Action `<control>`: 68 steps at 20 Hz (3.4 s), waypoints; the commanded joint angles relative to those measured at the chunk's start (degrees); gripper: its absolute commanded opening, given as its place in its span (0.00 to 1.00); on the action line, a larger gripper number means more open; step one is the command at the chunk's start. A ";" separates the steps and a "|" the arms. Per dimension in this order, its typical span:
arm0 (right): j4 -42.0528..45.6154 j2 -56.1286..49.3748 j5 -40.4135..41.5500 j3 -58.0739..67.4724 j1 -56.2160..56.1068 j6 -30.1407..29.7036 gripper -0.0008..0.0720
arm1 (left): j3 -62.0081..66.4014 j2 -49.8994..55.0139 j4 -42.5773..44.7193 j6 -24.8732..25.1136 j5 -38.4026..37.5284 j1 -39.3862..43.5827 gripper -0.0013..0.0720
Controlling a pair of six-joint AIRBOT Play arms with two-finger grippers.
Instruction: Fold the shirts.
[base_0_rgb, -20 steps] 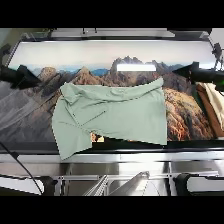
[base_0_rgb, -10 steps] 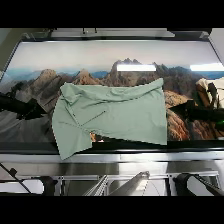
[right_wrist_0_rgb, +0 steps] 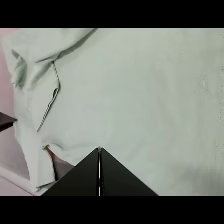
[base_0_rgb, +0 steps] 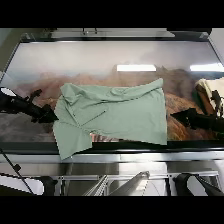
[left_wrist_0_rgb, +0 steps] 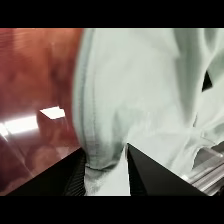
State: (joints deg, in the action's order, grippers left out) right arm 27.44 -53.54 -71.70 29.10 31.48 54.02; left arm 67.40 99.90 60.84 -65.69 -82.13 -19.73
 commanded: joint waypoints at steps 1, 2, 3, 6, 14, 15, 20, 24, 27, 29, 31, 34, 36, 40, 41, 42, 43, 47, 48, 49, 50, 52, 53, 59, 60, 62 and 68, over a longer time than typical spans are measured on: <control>0.85 0.37 -0.28 -0.20 0.11 0.07 0.03 | -0.04 0.74 0.59 1.86 -1.27 1.73 0.41; 1.57 0.35 -0.26 -0.20 0.15 0.44 0.04 | -0.04 0.74 0.61 1.90 -1.25 1.73 0.26; 2.64 0.35 -0.35 -0.20 0.70 1.88 0.04 | -0.04 0.74 0.70 2.43 -1.29 1.55 0.11; 8.04 0.37 -0.94 -0.20 4.09 6.64 0.04 | -0.04 0.74 0.61 2.64 -2.86 0.02 0.10; 19.96 -1.09 3.37 -6.45 6.21 15.04 0.53 | -0.09 0.74 0.57 2.38 -4.74 -3.32 0.27; 19.96 -1.62 4.26 -7.21 6.21 15.02 0.53 | -0.09 0.74 0.57 2.38 -4.66 -3.32 0.35; 19.91 -5.38 6.47 -8.17 6.12 14.62 0.53 | -0.07 0.74 0.63 2.43 -1.05 -3.37 0.35; 17.00 -10.60 8.28 -8.17 3.04 11.08 0.53 | -0.09 0.74 0.46 2.21 0.76 -3.39 0.35; 12.79 -15.61 9.68 -8.17 -3.87 9.53 0.53 | -0.09 0.74 0.46 2.21 -0.42 -3.41 0.35; 10.60 -18.18 10.01 -8.17 -8.48 9.22 0.46 | -0.09 0.74 0.46 2.19 -0.87 -3.41 0.35; 9.77 -19.10 9.99 -8.15 -11.04 8.26 0.46 | -0.11 0.74 0.42 2.19 -0.85 -3.39 0.35; 9.77 -18.95 9.73 -8.11 -11.21 8.11 0.46 | -0.11 0.74 -2.47 2.27 -0.85 -3.15 0.35; 9.79 -18.95 9.73 -8.11 -11.21 8.09 0.29 | -0.11 0.74 -2.45 2.29 -1.31 -3.15 0.35; 9.79 -18.95 8.24 -8.04 -11.21 7.23 0.03 | -0.11 0.74 -1.73 2.51 -1.33 -4.59 0.35; 9.79 -18.95 8.24 -8.04 -11.21 7.21 0.03 | -0.11 0.74 -1.90 2.49 -0.50 -5.14 0.35; 9.81 -18.95 8.31 -8.04 -11.21 7.19 0.03 | -0.09 0.74 -1.92 2.47 0.55 -5.92 0.35; 9.81 -18.95 8.48 -8.04 -11.21 7.19 0.03 | -0.09 0.74 -2.14 2.47 1.57 -6.73 0.35; 9.79 -18.95 8.55 -7.93 -11.19 7.26 0.03 | -0.13 0.76 -10.75 5.27 4.15 -8.09 0.35; 9.79 -18.95 8.52 -7.93 -11.17 7.26 0.03 | -0.13 0.76 -12.59 6.40 3.58 -7.52 0.36; 9.70 -18.95 8.52 -7.91 -11.17 7.28 0.03 | -0.13 0.76 -12.35 6.78 2.64 -6.67 0.36; 9.46 -18.95 8.52 -7.91 -11.15 7.26 0.03 | -0.48 0.76 -11.74 7.32 1.05 -5.79 0.36; 9.35 -18.95 8.50 -7.56 -11.15 7.23 0.03 | -2.21 0.76 -9.42 7.80 -1.46 -4.66 0.36; 9.38 -18.95 8.46 -7.15 -11.17 7.23 0.03 | -3.48 0.76 -7.50 7.80 -2.32 -4.46 0.36; 9.35 -18.86 7.06 -4.96 -11.17 7.23 0.03 | -6.73 0.74 -5.60 7.80 -0.68 -8.66 0.10; 9.35 -18.84 6.80 -4.76 -11.17 7.23 0.03 | -5.55 0.74 -6.64 7.76 -1.44 -9.84 0.10; 9.35 -18.60 6.78 -4.52 -11.15 7.23 0.03 | -3.67 0.74 -9.90 7.78 -4.35 -11.82 0.10; -3.48 -13.20 -0.13 1.16 -11.10 2.71 0.03 | -6.08 -0.57 -27.02 11.52 -12.59 -12.15 0.04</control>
State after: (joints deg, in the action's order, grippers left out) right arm 32.67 -69.76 -66.83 26.98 20.32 59.75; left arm 62.22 100.36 45.84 -56.84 -89.01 -31.86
